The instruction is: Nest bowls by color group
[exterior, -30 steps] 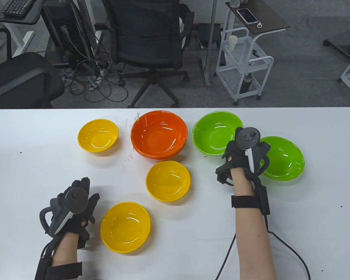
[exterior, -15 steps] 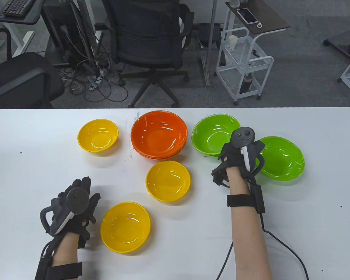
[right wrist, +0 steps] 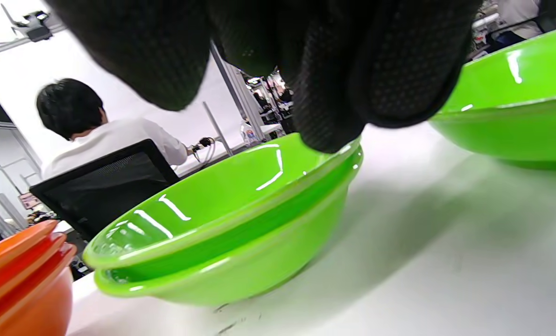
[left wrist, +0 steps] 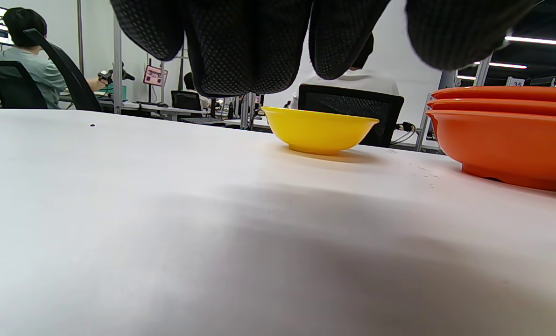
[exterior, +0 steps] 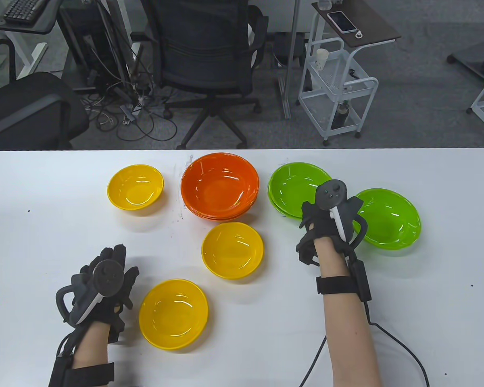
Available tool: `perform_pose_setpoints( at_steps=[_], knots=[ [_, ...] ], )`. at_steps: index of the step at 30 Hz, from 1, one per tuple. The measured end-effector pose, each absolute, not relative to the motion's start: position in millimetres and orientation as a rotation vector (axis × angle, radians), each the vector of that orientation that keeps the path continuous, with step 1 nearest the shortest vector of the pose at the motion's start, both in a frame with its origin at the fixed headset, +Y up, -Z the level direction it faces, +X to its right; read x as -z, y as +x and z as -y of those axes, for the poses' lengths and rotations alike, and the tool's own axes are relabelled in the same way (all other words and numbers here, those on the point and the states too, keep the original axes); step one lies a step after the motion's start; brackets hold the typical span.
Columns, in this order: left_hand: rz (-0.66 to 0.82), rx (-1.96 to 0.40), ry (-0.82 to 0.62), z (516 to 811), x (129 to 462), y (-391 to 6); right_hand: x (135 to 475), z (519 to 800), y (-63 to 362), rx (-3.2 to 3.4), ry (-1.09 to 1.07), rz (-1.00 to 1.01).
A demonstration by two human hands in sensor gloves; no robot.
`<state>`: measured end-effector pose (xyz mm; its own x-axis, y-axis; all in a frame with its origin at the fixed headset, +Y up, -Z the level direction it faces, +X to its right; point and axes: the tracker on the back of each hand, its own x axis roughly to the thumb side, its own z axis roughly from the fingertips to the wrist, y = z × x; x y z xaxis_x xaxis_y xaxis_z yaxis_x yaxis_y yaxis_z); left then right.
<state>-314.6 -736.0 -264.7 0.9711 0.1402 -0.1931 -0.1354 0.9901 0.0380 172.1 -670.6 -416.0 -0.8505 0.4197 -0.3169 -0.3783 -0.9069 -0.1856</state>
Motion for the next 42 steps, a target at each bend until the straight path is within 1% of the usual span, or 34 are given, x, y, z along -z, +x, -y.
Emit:
perform_pose_setpoints(
  at_steps=[7, 11, 14, 15, 17, 18, 20, 22, 30, 35, 39, 42],
  knots=[
    [-0.192, -0.133, 0.025, 736, 265, -314, 398, 662, 171, -2.789, -0.399, 0.272],
    [-0.193, -0.133, 0.025, 736, 264, -313, 391, 659, 180, -2.805, -0.397, 0.298],
    [-0.192, -0.128, 0.024, 736, 264, -313, 386, 659, 188, -2.836, -0.404, 0.279],
    [-0.192, -0.127, 0.023, 736, 264, -313, 384, 661, 191, -2.859, -0.395, 0.265],
    [-0.191, -0.122, 0.022, 736, 264, -312, 381, 666, 196, -2.880, -0.361, 0.322],
    [-0.191, -0.122, 0.022, 736, 264, -312, 380, 669, 197, -2.904, -0.365, 0.308],
    [-0.191, -0.121, 0.023, 736, 264, -312, 380, 678, 201, -2.969, -0.386, 0.218],
    [-0.190, -0.121, 0.022, 736, 264, -312, 380, 686, 205, -3.010, -0.421, 0.236],
    [-0.192, -0.117, 0.016, 737, 264, -312, 388, 713, 221, -3.052, -0.529, 0.099],
    [-0.198, -0.123, 0.016, 736, 264, -312, 395, 724, 228, -3.032, -0.590, 0.044],
    [-0.200, -0.118, 0.012, 736, 264, -313, 397, 726, 229, -3.024, -0.641, 0.113],
    [-0.200, -0.117, 0.010, 736, 264, -312, 399, 726, 231, -3.028, -0.679, 0.104]
  ],
)
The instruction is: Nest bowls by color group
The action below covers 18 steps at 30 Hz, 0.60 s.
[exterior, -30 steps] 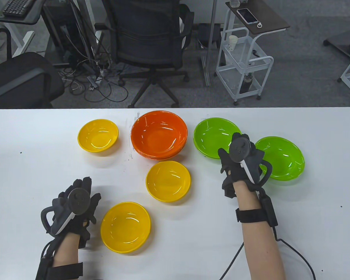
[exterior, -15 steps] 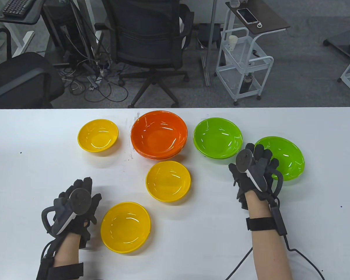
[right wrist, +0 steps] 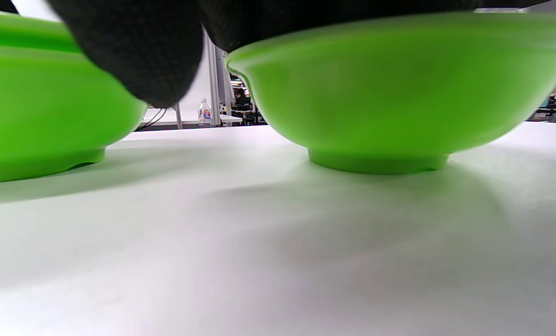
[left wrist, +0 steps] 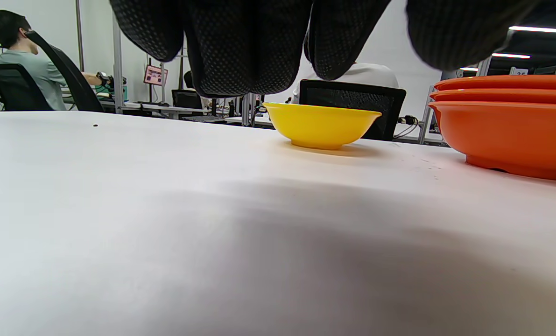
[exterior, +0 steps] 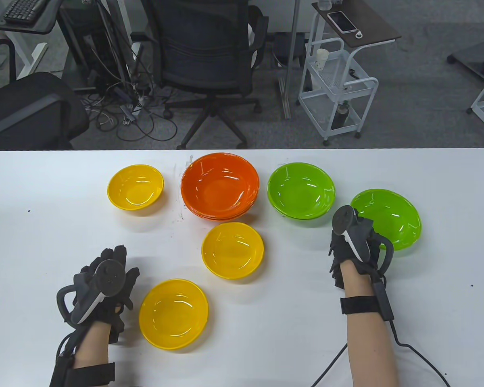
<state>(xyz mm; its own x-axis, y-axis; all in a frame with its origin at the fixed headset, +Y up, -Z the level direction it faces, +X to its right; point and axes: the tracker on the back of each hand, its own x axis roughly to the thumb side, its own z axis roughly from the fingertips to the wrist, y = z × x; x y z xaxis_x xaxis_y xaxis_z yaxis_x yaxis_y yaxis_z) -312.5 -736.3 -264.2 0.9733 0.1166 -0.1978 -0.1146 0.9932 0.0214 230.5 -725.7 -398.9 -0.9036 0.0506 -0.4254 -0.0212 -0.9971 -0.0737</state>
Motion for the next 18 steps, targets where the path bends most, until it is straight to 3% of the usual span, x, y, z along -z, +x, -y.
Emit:
perform_pose_setpoints(
  at_steps=[10, 18],
  knots=[
    [-0.201, -0.120, 0.011, 736.2, 264.4, -313.3, 403.1, 727.5, 235.9, -3.100, -0.770, 0.201],
    [-0.201, -0.120, 0.010, 736.1, 264.7, -313.3, 398.3, 720.3, 235.9, -3.198, -0.768, 0.447]
  ],
)
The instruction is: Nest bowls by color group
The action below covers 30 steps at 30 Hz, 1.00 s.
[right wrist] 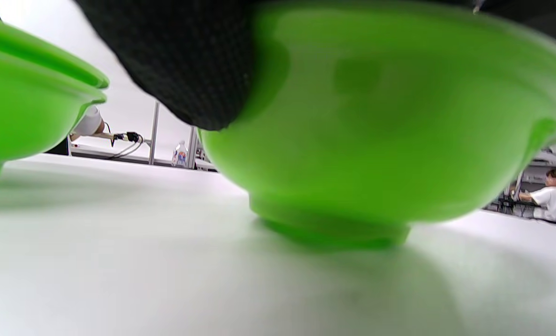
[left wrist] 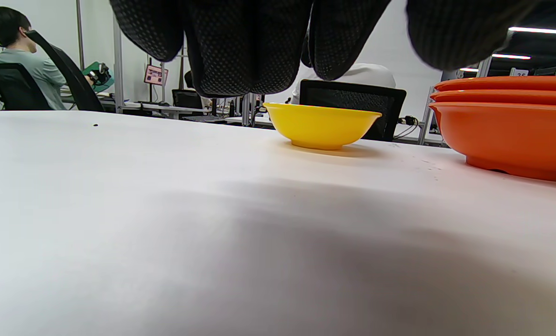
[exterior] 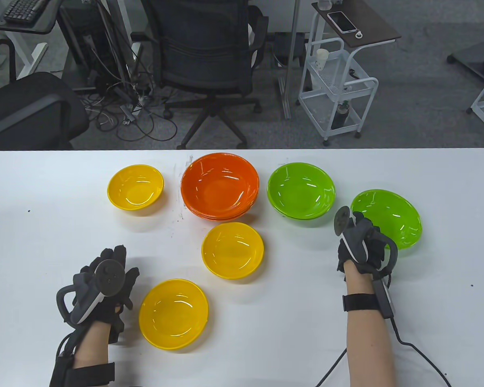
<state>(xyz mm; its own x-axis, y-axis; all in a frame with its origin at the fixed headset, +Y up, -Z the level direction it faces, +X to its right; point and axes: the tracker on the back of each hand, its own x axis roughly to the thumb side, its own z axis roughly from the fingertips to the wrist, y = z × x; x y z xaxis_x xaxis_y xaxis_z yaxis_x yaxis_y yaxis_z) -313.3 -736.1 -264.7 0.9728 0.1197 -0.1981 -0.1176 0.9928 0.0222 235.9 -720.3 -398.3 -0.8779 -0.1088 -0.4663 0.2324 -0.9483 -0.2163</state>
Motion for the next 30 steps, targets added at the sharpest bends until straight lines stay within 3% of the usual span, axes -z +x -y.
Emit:
perform_pose_setpoints(
  at_steps=[8, 18, 30],
  knots=[
    [-0.199, -0.120, 0.012, 736, 265, -313, 392, 696, 227, 2.909, 0.618, -0.494],
    [-0.197, -0.125, 0.018, 736, 265, -313, 387, 656, 178, 2.996, 0.368, -0.669],
    [-0.195, -0.135, 0.020, 736, 264, -314, 403, 664, 124, 2.966, 0.172, -0.702]
  ],
)
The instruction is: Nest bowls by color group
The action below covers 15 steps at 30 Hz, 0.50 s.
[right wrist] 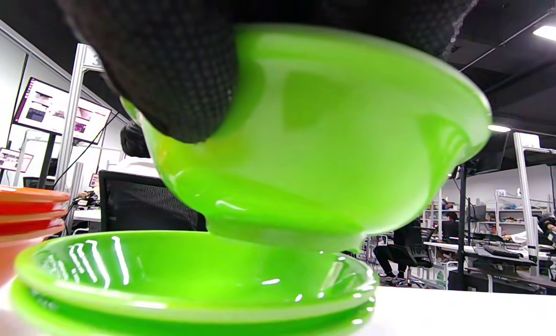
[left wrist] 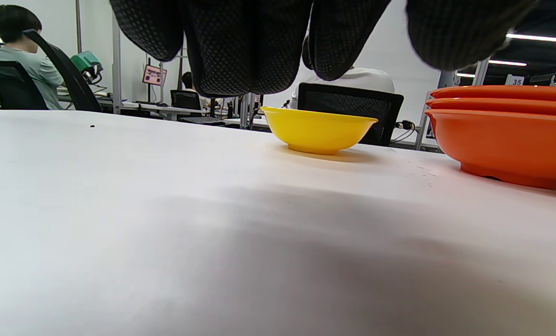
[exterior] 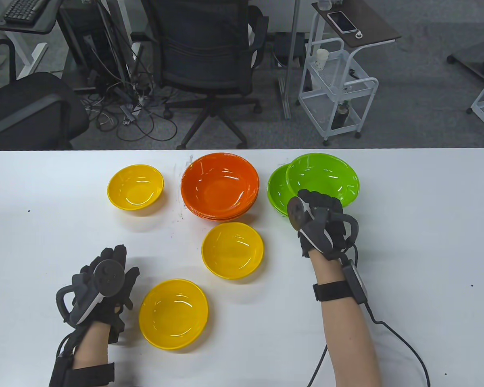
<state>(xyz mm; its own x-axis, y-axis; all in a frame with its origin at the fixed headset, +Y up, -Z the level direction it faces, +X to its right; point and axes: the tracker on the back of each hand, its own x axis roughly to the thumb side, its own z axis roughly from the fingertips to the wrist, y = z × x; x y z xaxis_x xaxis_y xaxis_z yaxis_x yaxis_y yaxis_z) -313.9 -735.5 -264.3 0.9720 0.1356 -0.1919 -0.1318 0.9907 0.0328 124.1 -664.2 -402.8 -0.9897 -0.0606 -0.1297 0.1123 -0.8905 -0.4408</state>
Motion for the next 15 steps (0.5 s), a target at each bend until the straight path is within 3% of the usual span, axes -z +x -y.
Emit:
perform_pose_setpoints(
  at_steps=[15],
  knots=[
    [-0.196, -0.137, 0.015, 735, 265, -315, 419, 692, 108, 2.933, 0.133, -0.617]
  ],
)
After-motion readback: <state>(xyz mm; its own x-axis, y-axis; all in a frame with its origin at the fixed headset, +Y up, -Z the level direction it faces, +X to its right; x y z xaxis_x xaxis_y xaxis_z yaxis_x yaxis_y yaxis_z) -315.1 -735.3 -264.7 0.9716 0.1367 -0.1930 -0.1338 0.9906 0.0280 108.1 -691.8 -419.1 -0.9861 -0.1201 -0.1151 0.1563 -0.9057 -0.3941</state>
